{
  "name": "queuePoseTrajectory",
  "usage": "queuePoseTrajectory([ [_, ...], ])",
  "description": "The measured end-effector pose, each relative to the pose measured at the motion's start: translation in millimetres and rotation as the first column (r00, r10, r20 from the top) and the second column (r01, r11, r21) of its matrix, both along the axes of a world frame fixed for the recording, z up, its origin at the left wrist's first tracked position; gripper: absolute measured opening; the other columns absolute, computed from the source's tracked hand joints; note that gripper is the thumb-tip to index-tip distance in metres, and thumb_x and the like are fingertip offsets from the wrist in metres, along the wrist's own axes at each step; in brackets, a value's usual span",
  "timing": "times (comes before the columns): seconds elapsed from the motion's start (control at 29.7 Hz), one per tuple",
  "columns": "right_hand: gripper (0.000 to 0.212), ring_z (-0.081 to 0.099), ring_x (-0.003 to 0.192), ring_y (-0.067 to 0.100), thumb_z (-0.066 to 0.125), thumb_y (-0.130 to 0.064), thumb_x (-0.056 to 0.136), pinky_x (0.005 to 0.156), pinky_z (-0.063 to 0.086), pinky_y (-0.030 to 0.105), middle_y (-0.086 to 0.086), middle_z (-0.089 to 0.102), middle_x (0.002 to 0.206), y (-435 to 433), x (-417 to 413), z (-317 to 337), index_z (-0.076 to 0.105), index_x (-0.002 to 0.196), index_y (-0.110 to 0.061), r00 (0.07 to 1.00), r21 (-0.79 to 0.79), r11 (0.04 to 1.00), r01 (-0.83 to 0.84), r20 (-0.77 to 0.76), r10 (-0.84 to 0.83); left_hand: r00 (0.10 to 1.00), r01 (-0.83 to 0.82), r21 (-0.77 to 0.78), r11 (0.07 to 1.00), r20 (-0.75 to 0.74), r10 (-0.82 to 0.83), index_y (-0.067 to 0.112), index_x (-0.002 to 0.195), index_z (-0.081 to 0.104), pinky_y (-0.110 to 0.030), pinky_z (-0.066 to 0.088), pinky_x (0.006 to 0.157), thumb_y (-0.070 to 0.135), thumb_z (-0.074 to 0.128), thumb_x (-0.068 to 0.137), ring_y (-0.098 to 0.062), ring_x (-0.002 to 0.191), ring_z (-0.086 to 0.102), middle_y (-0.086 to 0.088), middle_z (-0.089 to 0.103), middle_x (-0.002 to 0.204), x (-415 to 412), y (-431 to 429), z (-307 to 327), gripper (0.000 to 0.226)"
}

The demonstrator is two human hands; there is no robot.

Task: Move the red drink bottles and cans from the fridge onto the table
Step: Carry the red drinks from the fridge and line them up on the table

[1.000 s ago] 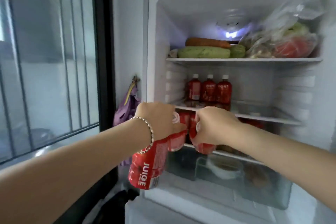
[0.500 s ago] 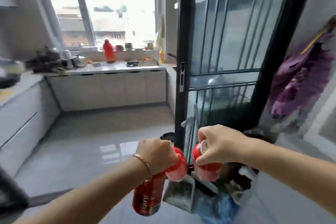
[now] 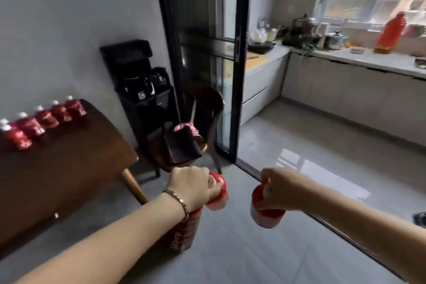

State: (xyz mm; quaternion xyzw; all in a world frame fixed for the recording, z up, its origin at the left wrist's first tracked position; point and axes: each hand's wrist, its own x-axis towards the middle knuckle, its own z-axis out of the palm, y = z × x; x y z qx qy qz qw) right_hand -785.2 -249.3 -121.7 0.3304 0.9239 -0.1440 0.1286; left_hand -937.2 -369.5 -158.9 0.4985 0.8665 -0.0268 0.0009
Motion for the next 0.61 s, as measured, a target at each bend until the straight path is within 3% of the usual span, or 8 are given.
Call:
queuePoseTrajectory([
  [0.07,0.047,0.055,0.085,0.016,0.068,-0.048,0.076,0.069,0.054,0.025,-0.001,0.062,0.103,-16,-63,-6,0.056,0.113,-0.022,0.995,-0.028,0.995,-0.098,-0.005,0.098,0.993,-0.121,-0.013,0.993,0.008,0.121,0.018,0.102,0.060,-0.031,0.042,0.083,0.058,0.038,0.089,-0.026,0.108,0.061,-0.006,0.067,0.111,-50,-34,2,0.047],
  [0.13,0.047,0.061,0.089,0.018,0.068,-0.049,0.075,0.077,0.057,0.031,0.000,0.064,0.105,-30,-121,-11,0.057,0.111,-0.020,0.985,-0.050,0.984,-0.169,-0.036,0.167,0.973,-0.230,-0.023,0.973,0.008,0.230,0.018,0.102,0.061,-0.031,0.043,0.084,0.057,0.039,0.088,-0.027,0.108,0.061,-0.006,0.067,0.111,-95,-63,3,0.047],
  [0.2,0.046,0.062,0.084,0.017,0.068,-0.053,0.075,0.069,0.057,0.028,-0.001,0.064,0.097,-42,-175,-16,0.058,0.104,-0.019,0.971,-0.058,0.970,-0.236,-0.058,0.233,0.946,-0.324,-0.026,0.946,0.011,0.325,0.018,0.102,0.060,-0.031,0.043,0.084,0.057,0.039,0.088,-0.027,0.107,0.061,-0.006,0.067,0.111,-136,-88,0,0.047],
  [0.34,0.038,0.053,0.068,0.013,0.067,-0.051,0.078,0.052,0.039,0.019,-0.005,0.055,0.081,-61,-277,-23,0.053,0.093,-0.019,0.939,-0.079,0.939,-0.334,-0.113,0.324,0.881,-0.469,-0.067,0.880,0.029,0.472,0.016,0.103,0.057,-0.032,0.043,0.083,0.056,0.035,0.090,-0.028,0.106,0.061,-0.007,0.066,0.112,-207,-121,-9,0.048],
  [0.61,0.040,0.062,0.081,0.016,0.061,-0.049,0.082,0.063,0.051,0.024,-0.004,0.063,0.093,-85,-476,-51,0.056,0.107,-0.017,0.842,-0.061,0.844,-0.532,-0.145,0.520,0.760,-0.641,-0.082,0.763,0.068,0.646,0.020,0.098,0.051,-0.028,0.041,0.075,0.066,0.032,0.088,-0.019,0.094,0.065,0.000,0.067,0.103,-342,-161,-27,0.051],
])
